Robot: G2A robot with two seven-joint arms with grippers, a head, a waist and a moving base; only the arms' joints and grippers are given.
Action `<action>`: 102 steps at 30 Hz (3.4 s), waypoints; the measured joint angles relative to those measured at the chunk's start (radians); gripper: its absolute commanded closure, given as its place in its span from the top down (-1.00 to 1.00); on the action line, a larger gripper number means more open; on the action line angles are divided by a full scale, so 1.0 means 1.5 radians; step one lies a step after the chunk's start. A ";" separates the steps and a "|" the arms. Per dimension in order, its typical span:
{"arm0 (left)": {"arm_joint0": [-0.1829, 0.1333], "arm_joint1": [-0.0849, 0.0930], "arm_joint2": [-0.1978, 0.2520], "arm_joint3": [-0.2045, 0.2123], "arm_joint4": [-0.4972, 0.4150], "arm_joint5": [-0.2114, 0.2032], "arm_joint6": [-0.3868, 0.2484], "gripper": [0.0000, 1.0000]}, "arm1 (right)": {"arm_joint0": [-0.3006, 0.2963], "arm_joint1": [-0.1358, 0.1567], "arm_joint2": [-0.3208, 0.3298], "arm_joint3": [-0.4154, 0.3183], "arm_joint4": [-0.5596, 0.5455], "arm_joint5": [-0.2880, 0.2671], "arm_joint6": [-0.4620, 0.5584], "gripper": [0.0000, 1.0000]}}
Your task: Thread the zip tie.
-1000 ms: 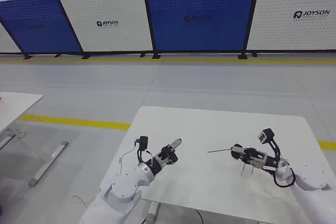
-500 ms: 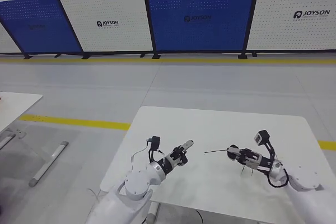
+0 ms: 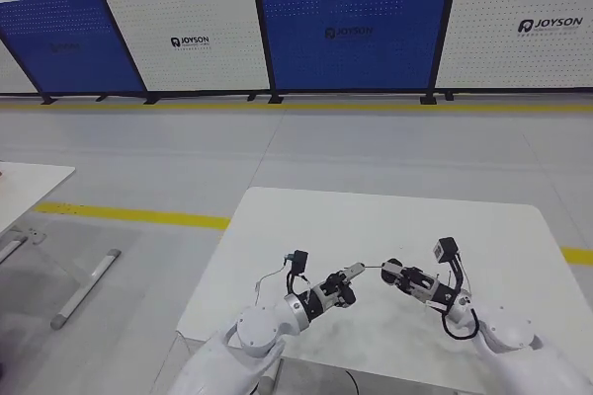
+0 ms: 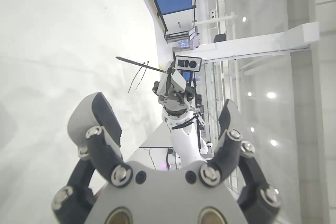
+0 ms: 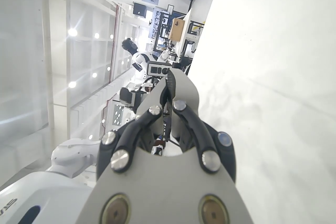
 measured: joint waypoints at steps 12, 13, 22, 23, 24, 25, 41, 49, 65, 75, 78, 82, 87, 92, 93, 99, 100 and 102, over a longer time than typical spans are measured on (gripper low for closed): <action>-0.039 -0.013 0.011 0.034 -0.112 0.019 0.037 1.00 | -0.031 -0.006 0.014 -0.040 -0.008 0.000 -0.024 -1.00; -0.043 -0.014 0.012 0.038 -0.113 0.020 0.041 1.00 | -0.032 -0.006 0.015 -0.041 -0.012 0.000 -0.026 -1.00; -0.044 -0.014 0.013 0.040 -0.110 0.020 0.042 1.00 | -0.032 -0.006 0.015 -0.041 -0.013 0.000 -0.027 -1.00; -0.044 -0.015 0.014 0.040 -0.113 0.020 0.042 1.00 | -0.034 -0.006 0.015 -0.043 -0.015 0.002 -0.030 -1.00; -0.044 -0.015 0.016 0.042 -0.115 0.019 0.044 1.00 | -0.035 -0.007 0.014 -0.047 -0.018 0.006 -0.035 -1.00; -0.045 -0.016 0.019 0.044 -0.115 0.013 0.049 1.00 | -0.037 -0.008 0.014 -0.054 -0.022 0.012 -0.040 -1.00; -0.057 -0.025 0.034 0.065 -0.147 -0.007 0.080 1.00 | -0.037 -0.012 0.014 -0.064 -0.035 0.034 -0.046 -1.00; -0.052 -0.021 0.028 0.080 -0.123 -0.040 0.052 0.42 | -0.037 -0.012 0.014 -0.064 -0.035 0.034 -0.046 -1.00; -0.053 -0.022 0.036 0.085 -0.110 -0.044 0.048 -0.76 | -0.037 -0.012 0.014 -0.064 -0.035 0.034 -0.046 -1.00; -0.050 -0.022 0.035 0.083 -0.109 -0.053 0.053 -1.00 | -0.037 -0.012 0.014 -0.064 -0.035 0.034 -0.046 -1.00; -0.049 -0.022 0.035 0.082 -0.105 -0.055 0.055 -1.00 | -0.037 -0.012 0.014 -0.064 -0.035 0.034 -0.046 -1.00; -0.048 -0.022 0.034 0.080 -0.103 -0.058 0.056 -1.00 | -0.044 -0.012 0.016 -0.073 -0.042 0.043 -0.053 -0.02; -0.046 -0.021 0.028 0.076 -0.104 -0.054 0.056 -1.00 | -0.050 -0.013 0.028 -0.079 -0.031 0.056 -0.027 1.00; -0.041 -0.017 0.010 0.066 -0.110 -0.039 0.049 -1.00 | -0.064 -0.009 0.053 -0.090 -0.034 0.055 -0.026 1.00; -0.037 -0.015 0.002 0.060 -0.110 -0.036 0.045 -1.00 | -0.071 -0.007 0.062 -0.095 -0.033 0.052 -0.025 1.00; 0.000 0.000 -0.039 0.028 -0.029 -0.028 0.049 -1.00 | -0.109 0.007 0.123 -0.120 -0.033 0.045 -0.009 1.00; 0.005 0.001 -0.043 0.024 -0.016 -0.028 0.053 -1.00 | -0.115 0.009 0.132 -0.124 -0.035 0.046 -0.009 1.00; 0.008 0.002 -0.045 0.022 -0.006 -0.027 0.056 -1.00 | -0.123 0.011 0.142 -0.130 -0.038 0.049 -0.008 1.00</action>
